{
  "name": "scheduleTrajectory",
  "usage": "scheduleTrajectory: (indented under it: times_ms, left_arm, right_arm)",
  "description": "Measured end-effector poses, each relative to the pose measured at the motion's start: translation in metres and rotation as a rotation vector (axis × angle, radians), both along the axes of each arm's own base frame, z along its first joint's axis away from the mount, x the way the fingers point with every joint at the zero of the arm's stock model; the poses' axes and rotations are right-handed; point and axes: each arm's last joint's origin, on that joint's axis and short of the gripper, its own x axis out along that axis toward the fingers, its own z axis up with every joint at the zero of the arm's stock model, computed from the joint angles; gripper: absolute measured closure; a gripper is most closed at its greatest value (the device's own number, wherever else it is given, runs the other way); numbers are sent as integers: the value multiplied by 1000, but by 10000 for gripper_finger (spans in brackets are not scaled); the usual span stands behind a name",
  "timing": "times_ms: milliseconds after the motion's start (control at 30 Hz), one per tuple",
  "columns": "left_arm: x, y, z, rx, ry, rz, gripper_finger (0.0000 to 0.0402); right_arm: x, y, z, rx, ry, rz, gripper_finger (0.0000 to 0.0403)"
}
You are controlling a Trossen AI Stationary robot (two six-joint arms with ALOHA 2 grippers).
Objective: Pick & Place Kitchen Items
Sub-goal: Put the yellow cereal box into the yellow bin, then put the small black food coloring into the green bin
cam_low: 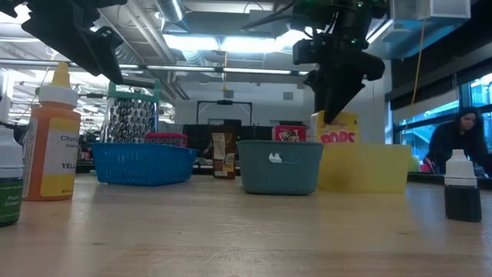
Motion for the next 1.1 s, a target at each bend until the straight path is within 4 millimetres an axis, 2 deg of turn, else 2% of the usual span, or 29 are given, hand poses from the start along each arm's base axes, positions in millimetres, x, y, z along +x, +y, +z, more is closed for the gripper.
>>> scheduleTrajectory:
  times_ms: [533, 1100]
  left_arm:
    - [0, 0, 0, 0, 0, 0, 123]
    - [0, 0, 0, 0, 0, 0, 123]
  right_arm:
    - [-5, 1, 2, 12, 23, -39, 190]
    - [-8, 5, 30, 1, -97, -19, 190]
